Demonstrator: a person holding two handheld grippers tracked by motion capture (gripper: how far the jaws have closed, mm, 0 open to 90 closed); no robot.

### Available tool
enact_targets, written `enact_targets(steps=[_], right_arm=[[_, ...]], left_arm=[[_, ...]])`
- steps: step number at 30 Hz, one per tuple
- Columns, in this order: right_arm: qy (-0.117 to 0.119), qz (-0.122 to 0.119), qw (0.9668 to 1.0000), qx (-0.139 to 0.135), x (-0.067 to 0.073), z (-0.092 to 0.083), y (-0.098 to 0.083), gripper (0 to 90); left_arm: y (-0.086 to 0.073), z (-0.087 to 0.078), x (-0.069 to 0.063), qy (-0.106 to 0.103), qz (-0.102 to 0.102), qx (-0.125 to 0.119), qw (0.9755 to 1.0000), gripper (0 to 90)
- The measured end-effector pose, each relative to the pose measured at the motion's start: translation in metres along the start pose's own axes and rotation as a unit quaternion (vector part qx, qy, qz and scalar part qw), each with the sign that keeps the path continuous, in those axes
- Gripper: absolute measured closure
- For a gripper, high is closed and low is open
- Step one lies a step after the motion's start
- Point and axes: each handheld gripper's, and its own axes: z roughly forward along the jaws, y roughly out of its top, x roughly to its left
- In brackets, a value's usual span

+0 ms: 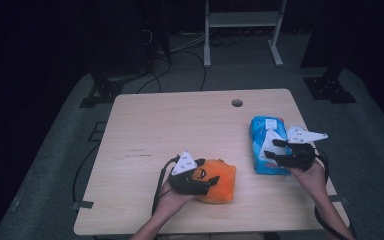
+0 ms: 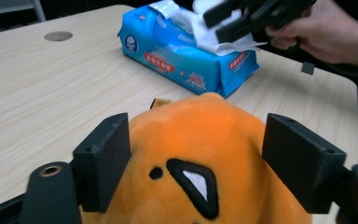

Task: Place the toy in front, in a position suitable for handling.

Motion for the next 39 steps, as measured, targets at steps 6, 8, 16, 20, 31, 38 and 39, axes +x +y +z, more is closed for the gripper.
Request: enact_targets(steps=[6,8,16,20,31,38,39], right_arm=[[0.003,0.011,0.9999,0.008,-0.004,0.003,-0.007,58.5],[0.002,0.011,0.9999,0.008,-0.005,0.003,-0.008,62.7],[-0.017,0.016,0.9997,0.008,-0.01,0.003,-0.009,80.6],[-0.018,0.012,0.9997,0.012,-0.009,0.002,-0.007,86.7],[-0.001,0.023,0.9997,-0.001,-0.005,-0.005,-0.001,88.9],[0.016,0.014,0.9991,-0.035,0.006,-0.021,0.021,89.3],[0.019,0.011,0.999,-0.039,0.008,-0.023,0.025,89.3]], left_arm=[[0.008,-0.008,0.012,-0.007,0.013,-0.006,0.9999,15.8],[0.007,-0.008,0.019,-0.009,0.011,0.0,0.9999,15.8],[-0.004,-0.008,0.038,-0.039,-0.01,0.018,0.999,20.7],[-0.01,-0.008,0.036,-0.053,-0.015,0.017,0.9983,24.4],[-0.014,-0.009,0.033,-0.055,-0.014,0.011,0.9983,24.6],[-0.015,-0.008,0.031,-0.053,-0.013,0.01,0.9985,24.5],[-0.015,-0.008,0.031,-0.053,-0.013,0.009,0.9985,24.5]])
